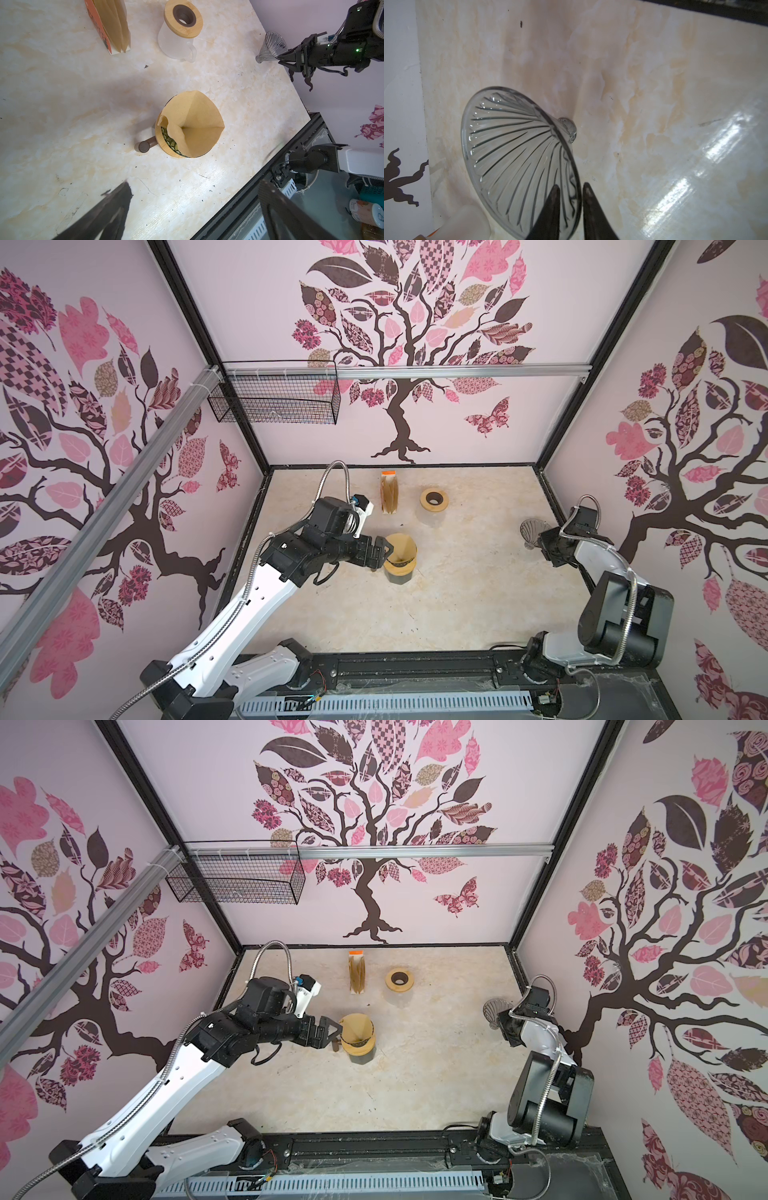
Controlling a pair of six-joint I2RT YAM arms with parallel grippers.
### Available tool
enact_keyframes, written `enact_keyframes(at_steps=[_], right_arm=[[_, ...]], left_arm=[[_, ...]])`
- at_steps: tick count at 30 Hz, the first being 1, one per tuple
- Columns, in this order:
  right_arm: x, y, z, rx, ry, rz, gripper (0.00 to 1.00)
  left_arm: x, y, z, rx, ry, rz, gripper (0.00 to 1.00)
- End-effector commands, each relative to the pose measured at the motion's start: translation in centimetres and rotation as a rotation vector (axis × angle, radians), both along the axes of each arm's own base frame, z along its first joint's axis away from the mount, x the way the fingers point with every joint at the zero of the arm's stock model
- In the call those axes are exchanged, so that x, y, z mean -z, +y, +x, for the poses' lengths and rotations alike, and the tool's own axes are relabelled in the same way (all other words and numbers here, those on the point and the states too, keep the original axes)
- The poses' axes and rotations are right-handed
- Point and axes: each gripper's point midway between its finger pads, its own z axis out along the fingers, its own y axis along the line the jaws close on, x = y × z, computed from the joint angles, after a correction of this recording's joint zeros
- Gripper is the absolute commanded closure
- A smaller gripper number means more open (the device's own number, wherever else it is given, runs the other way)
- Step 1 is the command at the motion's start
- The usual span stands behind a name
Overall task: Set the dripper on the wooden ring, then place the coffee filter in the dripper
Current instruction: 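Grasp the clear ribbed glass dripper by its rim with the right gripper, then lift the glass dripper and carry it onto the ring on the pitcher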
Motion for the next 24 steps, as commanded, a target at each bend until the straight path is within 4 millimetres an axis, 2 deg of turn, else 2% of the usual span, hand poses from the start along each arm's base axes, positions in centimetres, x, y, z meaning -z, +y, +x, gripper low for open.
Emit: enact_keyframes(at_steps=[1, 10, 15, 19, 24], right_arm=[[0.2, -0.2, 0.2, 0.012, -0.001, 0.014, 0.8], [0.5, 0.0, 0.3, 0.009, -0.005, 0.032, 0.84], [0.3, 0.4, 0.7, -0.014, -0.02, 0.049, 0.9], [-0.4, 0.9, 1.3, -0.055, -0.045, 0.062, 0.94], [-2.2, 1.6, 2.1, -0.123, -0.091, 0.074, 0.97]], left_arm=[[-0.1, 0.1, 0.4, -0.003, -0.026, -0.003, 0.02], [-0.1, 0.2, 0.2, -0.005, -0.029, -0.005, 0.02], [-0.1, 0.1, 0.3, -0.005, -0.027, -0.007, 0.02], [-0.1, 0.0, 0.3, -0.004, -0.024, -0.01, 0.02], [0.0, -0.2, 0.4, -0.001, -0.018, -0.013, 0.02]])
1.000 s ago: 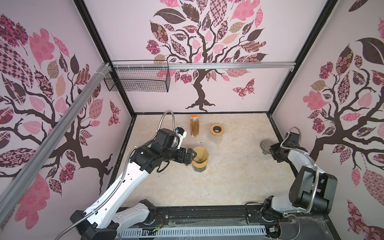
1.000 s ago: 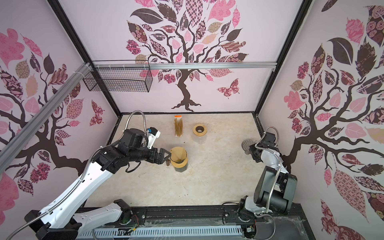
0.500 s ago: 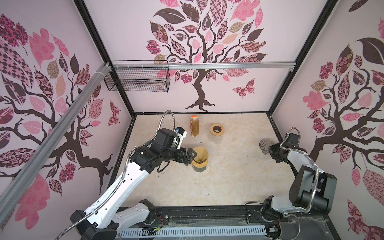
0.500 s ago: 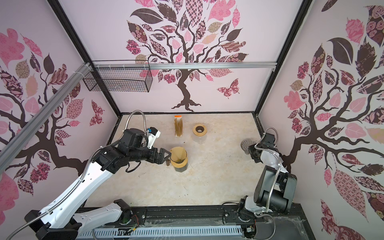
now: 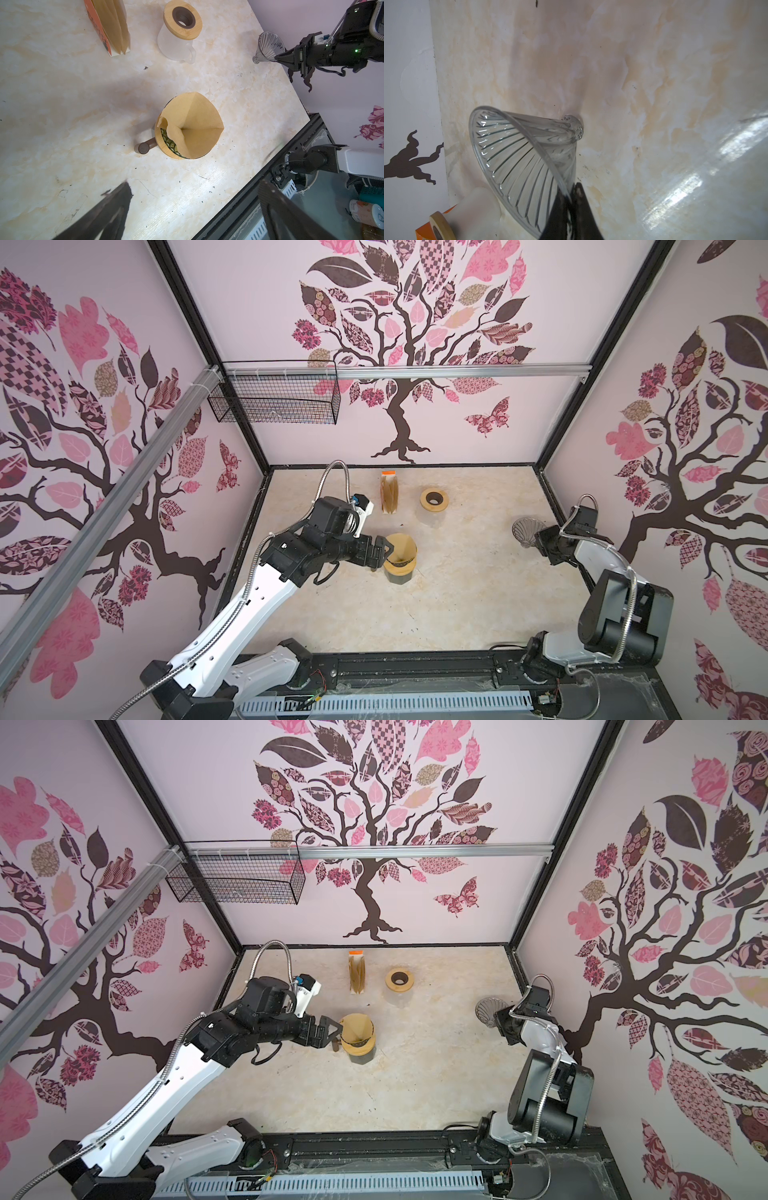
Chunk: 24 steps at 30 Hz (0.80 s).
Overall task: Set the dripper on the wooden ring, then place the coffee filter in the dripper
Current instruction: 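Lift the glass dripper and carry it onto the ring on the pitcher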
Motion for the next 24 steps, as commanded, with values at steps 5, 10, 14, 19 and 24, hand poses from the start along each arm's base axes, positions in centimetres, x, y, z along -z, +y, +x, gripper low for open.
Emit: enact_keyframes(at_steps=[5, 10, 14, 19, 24], right_arm=[[-4.9, 1.0, 2.5, -0.102, -0.147, 0.022, 1.0], [-8.8, 2.3, 3.8, -0.184, -0.196, -0.011, 1.0], [-12.2, 4.5, 5.2, -0.259, -0.256, -0.017, 1.0], [-16.1, 8.4, 7.4, -0.383, -0.316, -0.015, 1.0], [-18.4, 13.4, 9.7, -0.528, -0.352, 0.045, 1.0]], left_arm=[[0.0, -0.4, 0.5, 0.0, -0.005, -0.015, 0.02], [0.0, -0.5, 0.5, -0.001, 0.002, -0.021, 0.02], [-0.3, -0.6, 0.6, -0.006, 0.0, -0.029, 0.02], [-0.5, -0.5, 0.7, -0.018, -0.003, -0.03, 0.02], [-1.0, -0.2, 0.8, -0.039, -0.016, -0.038, 0.02]])
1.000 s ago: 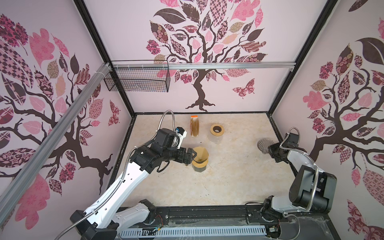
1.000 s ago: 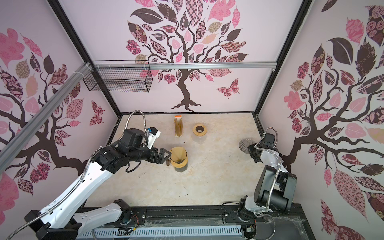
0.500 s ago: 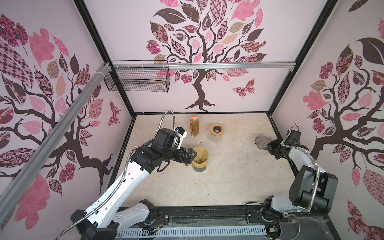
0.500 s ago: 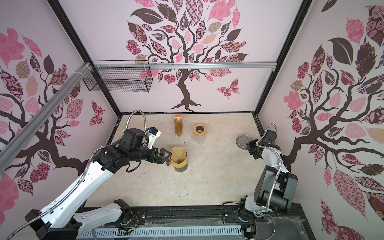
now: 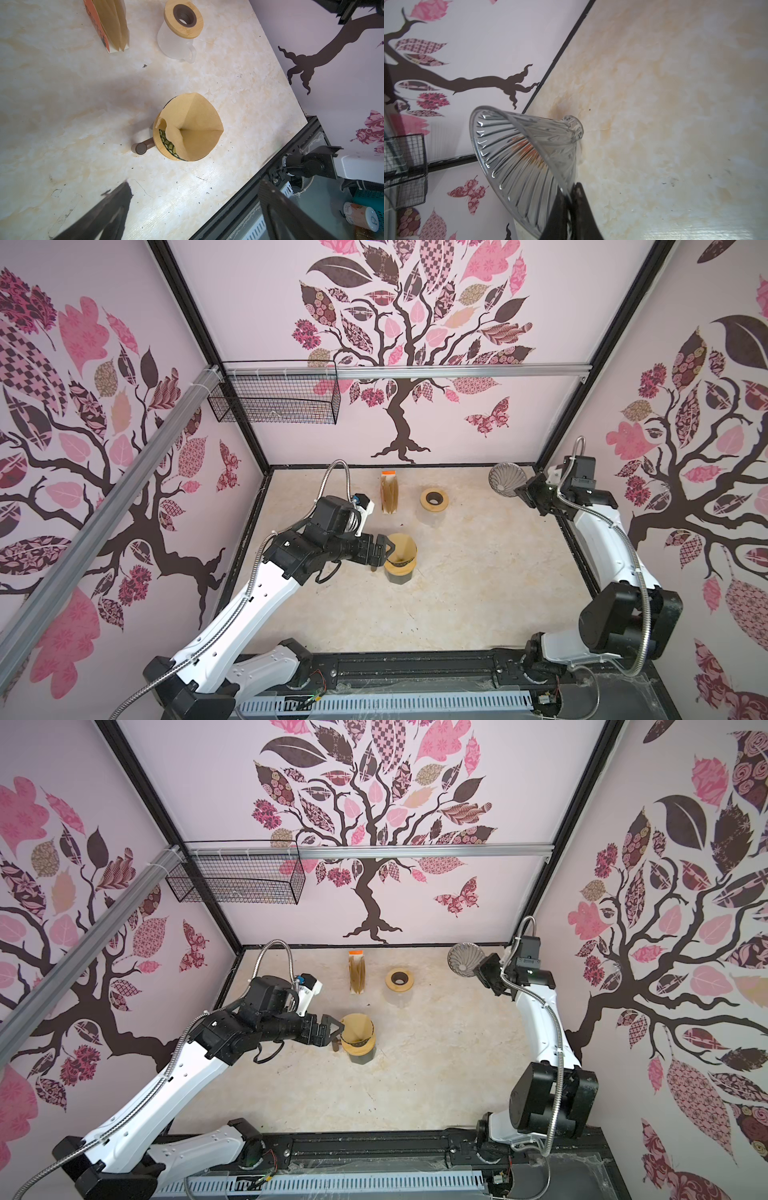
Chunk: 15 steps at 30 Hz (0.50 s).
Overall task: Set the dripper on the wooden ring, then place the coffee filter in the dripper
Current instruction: 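Lift the glass dripper and carry it onto the ring on the pitcher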
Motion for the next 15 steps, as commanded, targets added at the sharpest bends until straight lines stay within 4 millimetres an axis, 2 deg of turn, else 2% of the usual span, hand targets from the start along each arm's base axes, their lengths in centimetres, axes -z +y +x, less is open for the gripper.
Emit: enact_keyframes(at_steps=[1, 4, 7, 11, 15], right_arm=[[-1.0, 3.6, 1.3, -0.119, 0.0, 0.031, 1.0], [-1.7, 6.7, 2.4, -0.194, -0.004, 0.03, 1.0], [-1.4, 9.6, 3.3, -0.267, 0.016, 0.039, 1.0], [-0.2, 13.2, 4.1, -0.346, 0.049, 0.037, 1.0], [1.0, 15.4, 4.4, -0.392, 0.083, 0.018, 1.0]], left_arm=[[-1.4, 0.1, 0.6, -0.026, -0.042, -0.024, 0.02], [-1.4, 0.2, 0.6, -0.035, -0.04, -0.023, 0.02], [-1.6, 0.4, 0.6, -0.045, -0.045, -0.024, 0.02], [-1.6, 0.5, 0.7, -0.055, -0.046, -0.025, 0.02], [-1.5, 0.6, 0.8, -0.061, -0.042, -0.022, 0.02]])
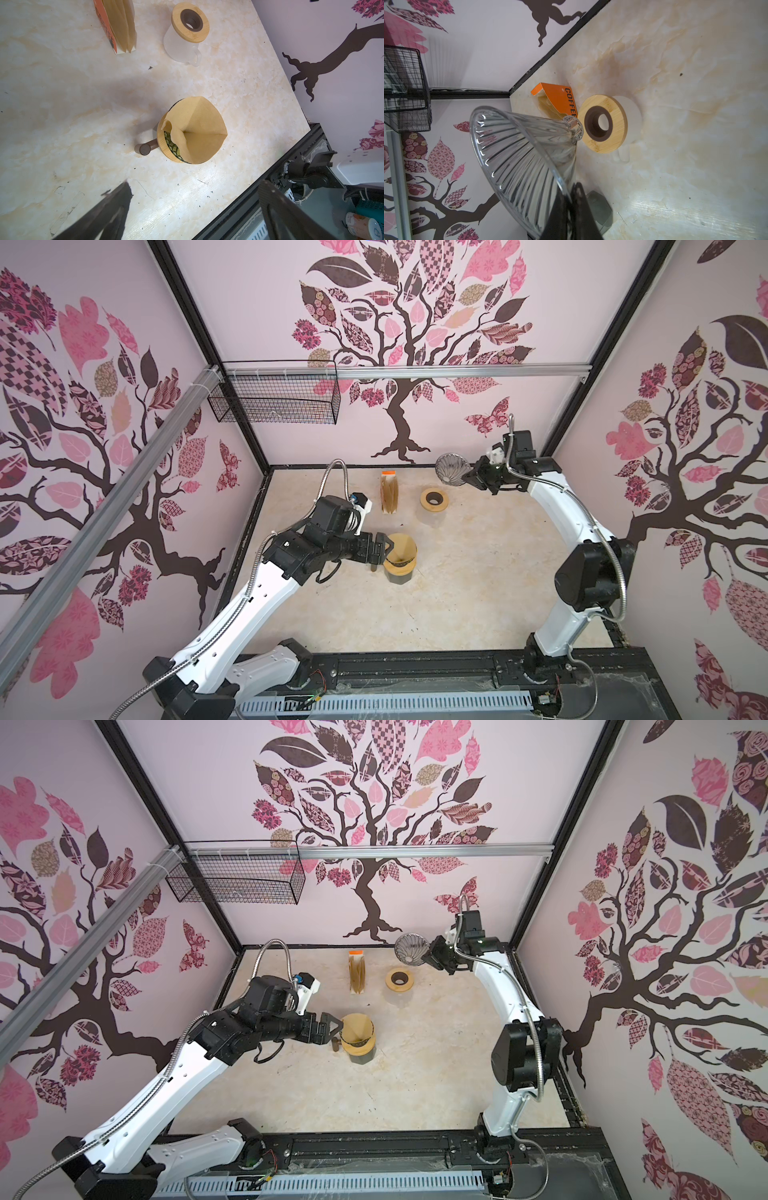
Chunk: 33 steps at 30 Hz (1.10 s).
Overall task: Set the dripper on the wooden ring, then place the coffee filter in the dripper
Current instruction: 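Lift the glass dripper and carry it onto the ring on the pitcher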
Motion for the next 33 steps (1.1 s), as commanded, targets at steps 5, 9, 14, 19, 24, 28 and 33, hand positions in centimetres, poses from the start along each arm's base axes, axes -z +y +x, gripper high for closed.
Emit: enact_keyframes(at_steps=[5, 9, 14, 19, 24, 28, 33], right_arm=[[1.8, 2.7, 0.6, -0.068, 0.044, -0.01, 1.0], [3.0, 2.6, 1.1, -0.063, 0.064, -0.037, 1.0], [4.7, 2.2, 1.3, -0.056, 0.1, -0.076, 1.0], [5.6, 2.0, 1.6, -0.05, 0.117, -0.086, 1.0], [6.3, 2.1, 1.8, -0.051, 0.129, -0.089, 1.0], [6.5, 1.9, 2.1, -0.044, 0.126, -0.101, 1.0], [7.2, 2.0, 2.5, -0.048, 0.138, -0.105, 1.0]], left_arm=[[-1.6, 0.2, 0.5, -0.026, -0.044, -0.027, 0.02], [-1.4, 0.3, 0.6, -0.03, -0.042, -0.027, 0.02], [-1.2, 0.4, 0.7, -0.035, -0.038, -0.025, 0.02], [-1.1, 0.5, 0.8, -0.039, -0.038, -0.026, 0.02], [-1.0, 0.5, 0.9, -0.04, -0.036, -0.027, 0.02], [-1.0, 0.5, 0.9, -0.037, -0.033, -0.028, 0.02], [-0.8, 0.6, 1.0, -0.036, -0.03, -0.027, 0.02]])
